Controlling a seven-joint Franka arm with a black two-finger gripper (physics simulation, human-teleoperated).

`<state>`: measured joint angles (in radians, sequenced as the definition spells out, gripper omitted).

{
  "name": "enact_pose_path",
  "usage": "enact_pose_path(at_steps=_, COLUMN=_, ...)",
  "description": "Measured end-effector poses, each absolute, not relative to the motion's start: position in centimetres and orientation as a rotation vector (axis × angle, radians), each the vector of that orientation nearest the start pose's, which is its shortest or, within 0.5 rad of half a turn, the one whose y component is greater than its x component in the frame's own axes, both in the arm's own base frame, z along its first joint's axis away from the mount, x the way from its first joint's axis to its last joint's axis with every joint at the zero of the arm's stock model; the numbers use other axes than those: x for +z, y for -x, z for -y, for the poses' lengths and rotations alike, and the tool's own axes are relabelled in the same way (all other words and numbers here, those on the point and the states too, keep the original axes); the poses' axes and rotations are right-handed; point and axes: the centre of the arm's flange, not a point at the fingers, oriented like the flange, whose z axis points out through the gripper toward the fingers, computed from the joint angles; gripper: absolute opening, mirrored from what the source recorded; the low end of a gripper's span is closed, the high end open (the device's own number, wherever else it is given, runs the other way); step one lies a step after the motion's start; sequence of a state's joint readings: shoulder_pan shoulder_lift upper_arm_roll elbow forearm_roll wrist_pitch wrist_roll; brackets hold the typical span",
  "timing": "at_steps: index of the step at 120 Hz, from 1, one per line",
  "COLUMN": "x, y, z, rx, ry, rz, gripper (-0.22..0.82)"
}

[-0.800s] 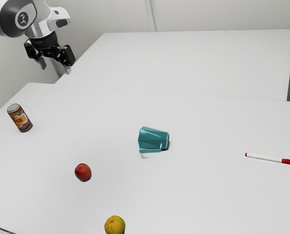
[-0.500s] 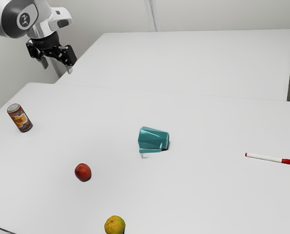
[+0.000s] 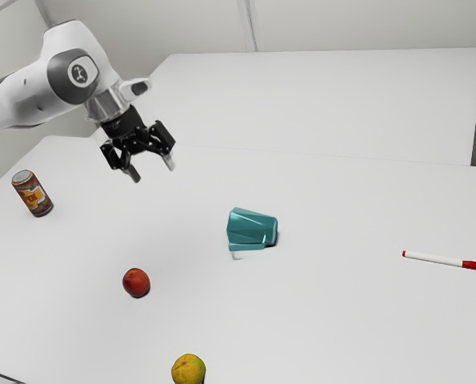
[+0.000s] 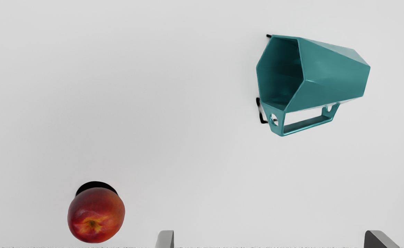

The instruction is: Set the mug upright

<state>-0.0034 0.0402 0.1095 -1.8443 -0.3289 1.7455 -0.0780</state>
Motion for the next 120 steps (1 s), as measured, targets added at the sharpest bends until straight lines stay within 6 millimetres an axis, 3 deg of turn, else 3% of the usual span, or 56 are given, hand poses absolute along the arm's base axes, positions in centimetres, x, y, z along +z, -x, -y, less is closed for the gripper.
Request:
enact_pose_path(at_steps=14, x=45.1, y=-57.2, z=-3.8, rx=0.339, ry=3.469, rz=0.616, gripper=0.6)
enact_pose_path(at_steps=30, x=41.0, y=-58.8, z=-3.4, rx=0.417, ry=3.502, rz=0.742, gripper=0.6)
enact_pose_path(at_steps=54, x=36.4, y=-60.1, z=-2.8, rx=0.512, ry=3.545, rz=0.93, gripper=0.6)
enact_pose_path(at_steps=89, x=33.1, y=-62.1, z=-2.2, rx=0.498, ry=3.575, rz=1.106, gripper=0.6)
enact_pose_path(at_steps=120, x=30.2, y=-62.8, z=1.1, rx=0.566, ry=3.625, rz=1.245, gripper=0.6)
